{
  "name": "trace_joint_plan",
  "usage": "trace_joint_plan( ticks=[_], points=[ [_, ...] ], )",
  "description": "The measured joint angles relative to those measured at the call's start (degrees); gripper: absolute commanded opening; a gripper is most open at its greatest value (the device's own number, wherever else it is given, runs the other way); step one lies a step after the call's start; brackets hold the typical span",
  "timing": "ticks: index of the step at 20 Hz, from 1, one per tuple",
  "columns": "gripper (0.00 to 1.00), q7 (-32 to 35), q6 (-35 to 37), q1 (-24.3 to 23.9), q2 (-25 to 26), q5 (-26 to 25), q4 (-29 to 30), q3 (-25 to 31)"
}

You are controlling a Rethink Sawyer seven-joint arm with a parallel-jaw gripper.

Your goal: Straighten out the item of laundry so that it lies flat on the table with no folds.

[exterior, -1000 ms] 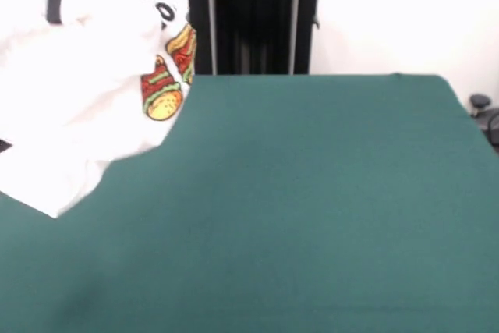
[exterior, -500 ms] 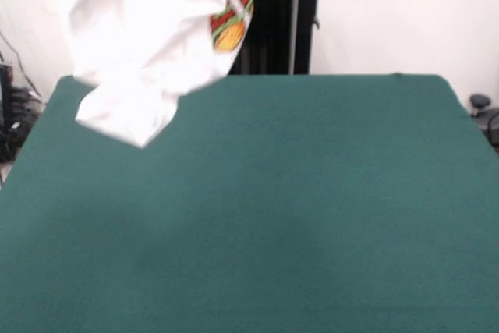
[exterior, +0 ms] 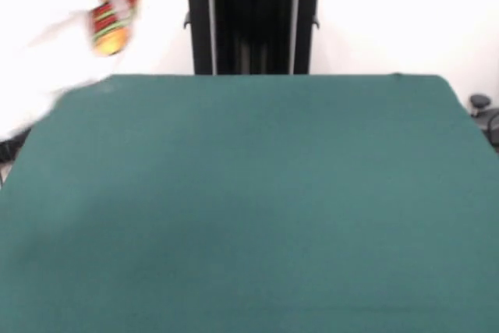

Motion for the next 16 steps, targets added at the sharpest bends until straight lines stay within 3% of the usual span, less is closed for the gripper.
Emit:
trace_joint_plan(
  ticks=[5,9,16],
  points=[
    [0.0,0.0,-15.7,-3.7,4.0,-4.9,3.3,0.0],
    [0.0,0.0,-23.5,-4.3,8.8,-7.8,6.1,0.1],
    [0.0,0.0,-23.6,-3.4,12.4,-7.5,9.8,2.4]
  ],
)
